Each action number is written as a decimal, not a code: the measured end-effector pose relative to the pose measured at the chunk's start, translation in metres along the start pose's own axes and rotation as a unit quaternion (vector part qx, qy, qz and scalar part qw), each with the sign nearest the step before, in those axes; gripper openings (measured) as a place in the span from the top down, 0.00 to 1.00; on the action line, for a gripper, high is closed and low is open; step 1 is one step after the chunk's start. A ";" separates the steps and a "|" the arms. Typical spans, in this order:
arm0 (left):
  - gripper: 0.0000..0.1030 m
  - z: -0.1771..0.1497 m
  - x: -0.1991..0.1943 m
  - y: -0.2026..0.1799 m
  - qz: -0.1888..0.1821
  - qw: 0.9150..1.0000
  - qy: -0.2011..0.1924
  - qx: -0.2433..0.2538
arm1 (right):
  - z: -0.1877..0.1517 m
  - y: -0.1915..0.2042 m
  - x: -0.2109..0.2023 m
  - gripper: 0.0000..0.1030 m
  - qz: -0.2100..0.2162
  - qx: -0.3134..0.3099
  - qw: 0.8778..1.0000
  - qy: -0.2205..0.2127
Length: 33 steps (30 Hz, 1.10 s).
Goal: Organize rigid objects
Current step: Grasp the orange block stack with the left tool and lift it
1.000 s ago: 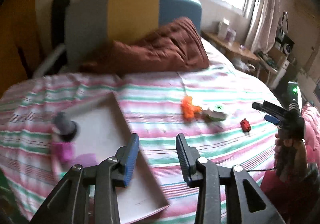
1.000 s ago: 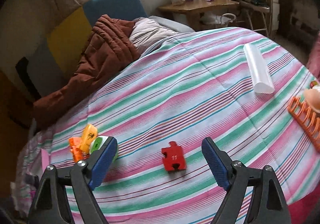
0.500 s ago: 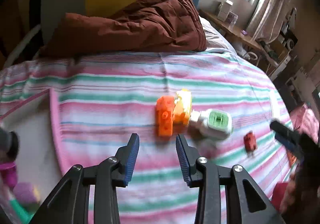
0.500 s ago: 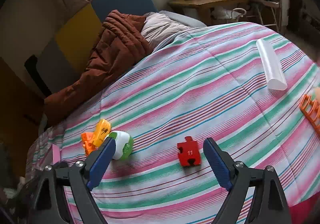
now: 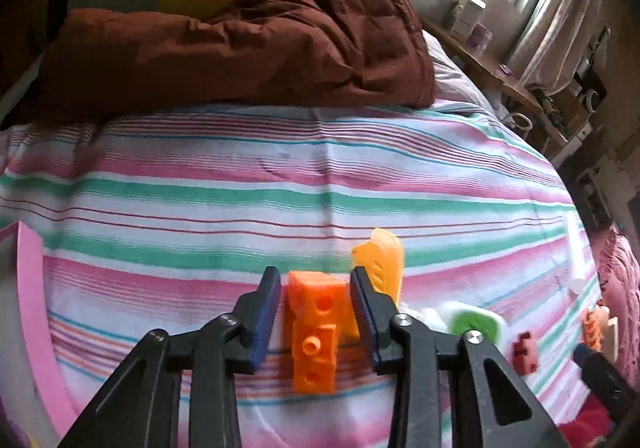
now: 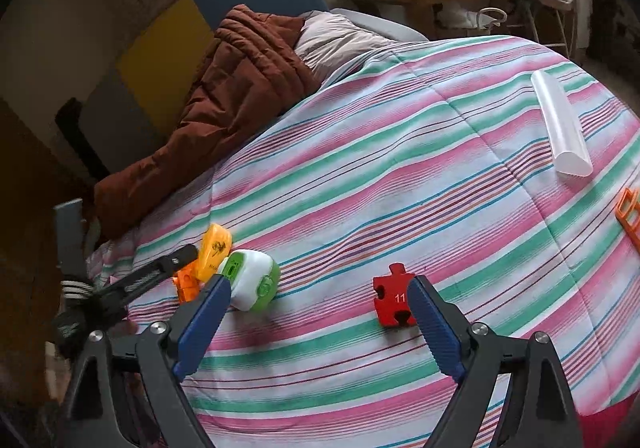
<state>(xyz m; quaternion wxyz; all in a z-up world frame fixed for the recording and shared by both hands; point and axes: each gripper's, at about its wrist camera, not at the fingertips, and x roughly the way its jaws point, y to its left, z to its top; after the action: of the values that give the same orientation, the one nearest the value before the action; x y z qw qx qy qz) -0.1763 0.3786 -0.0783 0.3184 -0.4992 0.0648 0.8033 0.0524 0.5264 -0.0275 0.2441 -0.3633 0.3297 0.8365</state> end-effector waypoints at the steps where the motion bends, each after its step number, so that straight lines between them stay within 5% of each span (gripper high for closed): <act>1: 0.75 -0.002 0.006 0.004 0.004 1.000 0.012 -0.002 | 0.000 0.000 0.000 0.12 -0.002 -0.001 1.000 -0.001; 10: 0.77 -0.054 -0.027 0.015 -0.020 0.999 0.017 -0.021 | 0.001 0.002 -0.001 0.12 -0.008 -0.006 1.000 -0.007; 17: 0.77 -0.126 -0.062 -0.011 -0.004 0.999 -0.009 0.048 | -0.001 0.005 0.001 0.12 -0.002 -0.020 1.000 -0.002; 25: 0.77 -0.147 -0.067 -0.018 -0.013 0.996 -0.041 0.078 | -0.017 0.033 0.011 0.12 0.018 -0.096 0.995 0.031; 30: 0.77 -0.151 -0.068 -0.016 -0.020 0.995 -0.047 0.080 | -0.025 0.059 0.020 0.12 0.019 -0.176 0.983 0.052; 33: 0.77 -0.153 -0.069 -0.014 -0.024 0.995 -0.050 0.077 | -0.020 0.087 0.033 0.12 0.004 -0.267 0.962 0.063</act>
<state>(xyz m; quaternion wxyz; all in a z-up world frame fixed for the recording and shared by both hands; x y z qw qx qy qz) -0.0315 0.2946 -0.0927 0.3779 -0.4334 0.0989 0.8121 -0.0153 0.4592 -0.0302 0.1132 -0.4661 0.1108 0.8704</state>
